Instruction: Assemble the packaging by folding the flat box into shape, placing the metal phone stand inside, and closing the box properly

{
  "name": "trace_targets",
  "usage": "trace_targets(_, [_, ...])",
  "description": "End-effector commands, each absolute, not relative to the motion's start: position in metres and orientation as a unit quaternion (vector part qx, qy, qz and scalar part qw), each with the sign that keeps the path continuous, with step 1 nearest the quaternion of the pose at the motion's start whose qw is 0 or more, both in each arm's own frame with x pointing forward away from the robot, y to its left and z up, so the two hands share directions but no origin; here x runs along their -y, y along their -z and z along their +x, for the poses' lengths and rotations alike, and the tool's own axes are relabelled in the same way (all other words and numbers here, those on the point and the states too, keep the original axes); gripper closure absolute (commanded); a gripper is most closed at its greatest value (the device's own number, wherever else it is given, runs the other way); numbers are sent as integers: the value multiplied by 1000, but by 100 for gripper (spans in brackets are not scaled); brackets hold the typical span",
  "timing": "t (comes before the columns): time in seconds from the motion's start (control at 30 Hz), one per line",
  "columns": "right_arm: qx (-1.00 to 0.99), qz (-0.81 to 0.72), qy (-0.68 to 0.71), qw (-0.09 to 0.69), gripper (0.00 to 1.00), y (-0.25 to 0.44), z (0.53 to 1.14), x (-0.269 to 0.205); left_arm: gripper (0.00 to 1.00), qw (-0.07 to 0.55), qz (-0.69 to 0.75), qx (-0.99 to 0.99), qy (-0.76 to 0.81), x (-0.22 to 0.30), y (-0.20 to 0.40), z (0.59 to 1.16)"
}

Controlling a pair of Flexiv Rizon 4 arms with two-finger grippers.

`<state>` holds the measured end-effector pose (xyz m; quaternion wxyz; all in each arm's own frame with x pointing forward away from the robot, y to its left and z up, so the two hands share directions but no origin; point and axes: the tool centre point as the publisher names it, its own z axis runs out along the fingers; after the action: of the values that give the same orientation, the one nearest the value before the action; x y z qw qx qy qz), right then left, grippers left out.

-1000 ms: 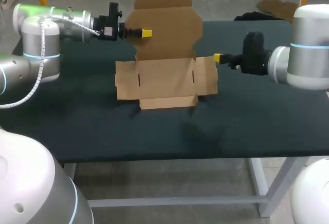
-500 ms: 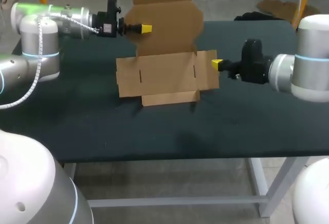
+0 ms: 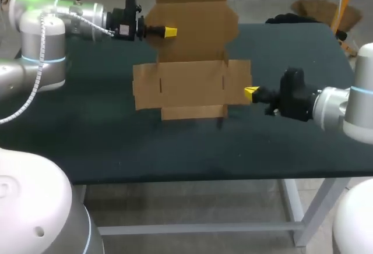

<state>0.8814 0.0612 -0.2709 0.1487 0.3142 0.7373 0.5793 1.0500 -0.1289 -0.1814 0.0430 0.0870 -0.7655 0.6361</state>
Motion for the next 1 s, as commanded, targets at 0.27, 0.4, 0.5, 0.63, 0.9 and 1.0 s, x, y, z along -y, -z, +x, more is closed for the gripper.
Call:
trace_targets(0.27, [-743,302,-574,162,100,285,863,-67,100,23,118,760,-639,128,162,1025])
trace_targets(0.4, [-753,293,-565,167,100,290,856,-70,100,30,115,759,-640,129,155,1016])
trace_targets(0.5, [-759,286,-559,171,100,293,852,-72,100,32,113,761,-639,130,152,1012])
trace_targets(0.63, [-767,280,-550,176,100,298,849,-75,100,40,104,765,-634,133,146,1006])
trace_targets(0.9, [-772,273,-545,180,100,306,842,-82,100,60,97,769,-629,135,136,998])
trace_targets(1.0, [-773,272,-545,178,100,310,840,-86,100,71,101,768,-629,133,141,997])
